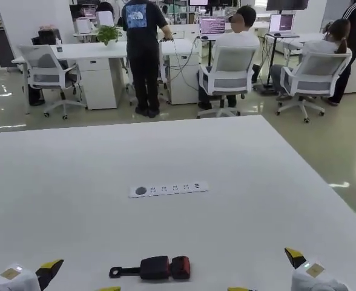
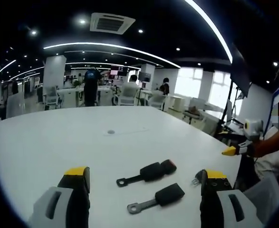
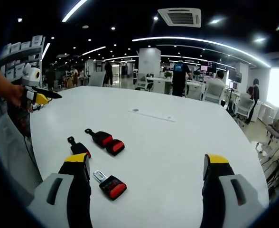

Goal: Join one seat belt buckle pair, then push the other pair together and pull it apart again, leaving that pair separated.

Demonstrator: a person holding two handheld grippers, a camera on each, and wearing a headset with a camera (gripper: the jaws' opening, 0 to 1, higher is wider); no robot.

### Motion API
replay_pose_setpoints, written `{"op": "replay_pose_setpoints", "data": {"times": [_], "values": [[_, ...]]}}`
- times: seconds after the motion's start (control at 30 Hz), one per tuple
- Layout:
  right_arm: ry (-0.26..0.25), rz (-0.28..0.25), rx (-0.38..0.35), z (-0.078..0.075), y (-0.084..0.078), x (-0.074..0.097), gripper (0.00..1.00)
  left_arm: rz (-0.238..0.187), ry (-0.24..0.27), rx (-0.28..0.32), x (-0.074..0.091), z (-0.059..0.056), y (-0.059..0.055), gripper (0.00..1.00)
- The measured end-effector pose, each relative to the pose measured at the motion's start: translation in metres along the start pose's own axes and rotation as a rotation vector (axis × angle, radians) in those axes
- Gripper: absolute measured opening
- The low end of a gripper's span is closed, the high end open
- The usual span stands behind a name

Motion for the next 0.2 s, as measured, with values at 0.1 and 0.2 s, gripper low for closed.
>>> {"op": "replay_pose_setpoints", "data": {"times": [0.1,0.2], "values": [[0.001,-0.006,0.004,0.0012,0.0016,-0.0029,0.99,0.007,-0.007,-0.004,-0.0036,0.0007,0.001,1.0],[0.001,-0.009,0.004,0.0014,0.0023,-0.0043,0.99,0.002,-0.012,-0.01,-0.0058,0.0026,0.0023,1.0]]}}
Point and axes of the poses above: the centre of the closed fingertips' face, and the gripper's own axes: x roughly backward along the fingers, z roughly to its left, y roughly out of its top, the point moved 8 cm from there along x, roughly backward along the fingers, and after that the axes turned 2 degrees about z, right-handed, at the moved point
